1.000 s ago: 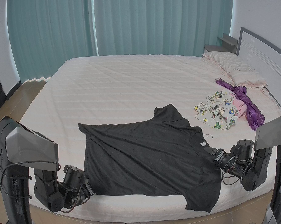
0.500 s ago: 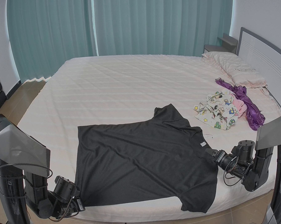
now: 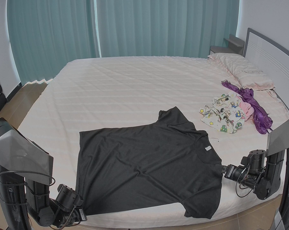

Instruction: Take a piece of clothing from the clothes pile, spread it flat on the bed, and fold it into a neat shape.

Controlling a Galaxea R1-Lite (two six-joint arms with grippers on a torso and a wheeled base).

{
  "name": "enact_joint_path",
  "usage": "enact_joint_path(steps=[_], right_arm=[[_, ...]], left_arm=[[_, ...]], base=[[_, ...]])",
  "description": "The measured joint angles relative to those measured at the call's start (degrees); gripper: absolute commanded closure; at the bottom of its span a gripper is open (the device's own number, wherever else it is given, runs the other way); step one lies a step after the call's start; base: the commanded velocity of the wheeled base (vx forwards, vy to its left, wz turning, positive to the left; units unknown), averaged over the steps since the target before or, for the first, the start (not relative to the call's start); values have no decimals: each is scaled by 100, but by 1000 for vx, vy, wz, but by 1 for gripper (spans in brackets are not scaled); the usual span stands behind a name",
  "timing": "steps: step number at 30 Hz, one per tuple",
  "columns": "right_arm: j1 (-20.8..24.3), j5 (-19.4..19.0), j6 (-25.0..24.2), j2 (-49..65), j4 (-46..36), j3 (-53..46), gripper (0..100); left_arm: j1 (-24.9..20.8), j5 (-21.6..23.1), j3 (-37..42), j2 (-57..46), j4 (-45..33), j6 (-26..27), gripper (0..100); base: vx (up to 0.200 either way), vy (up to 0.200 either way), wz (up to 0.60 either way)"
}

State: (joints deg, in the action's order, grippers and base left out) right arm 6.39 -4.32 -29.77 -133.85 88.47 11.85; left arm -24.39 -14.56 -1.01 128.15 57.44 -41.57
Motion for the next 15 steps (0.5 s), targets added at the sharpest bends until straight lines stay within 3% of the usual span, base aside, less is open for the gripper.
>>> enact_joint_path(steps=[4,10,11,15], right_arm=[[2,-310,11,-145,-22,-55,0],[55,-463,11,-440,-23,94,0],[80,-471,10,-506,-23,162,100],[122,-482,5,-653,-127,333,100]], left_arm=[[-7,-2,0,0,91,0,100],[28,6,-4,0,338,-9,100],[39,11,-4,0,367,-11,100],[78,20,-6,5,389,-20,100]], base=[[0,0,0],[0,0,0],[0,0,0],[0,0,0]])
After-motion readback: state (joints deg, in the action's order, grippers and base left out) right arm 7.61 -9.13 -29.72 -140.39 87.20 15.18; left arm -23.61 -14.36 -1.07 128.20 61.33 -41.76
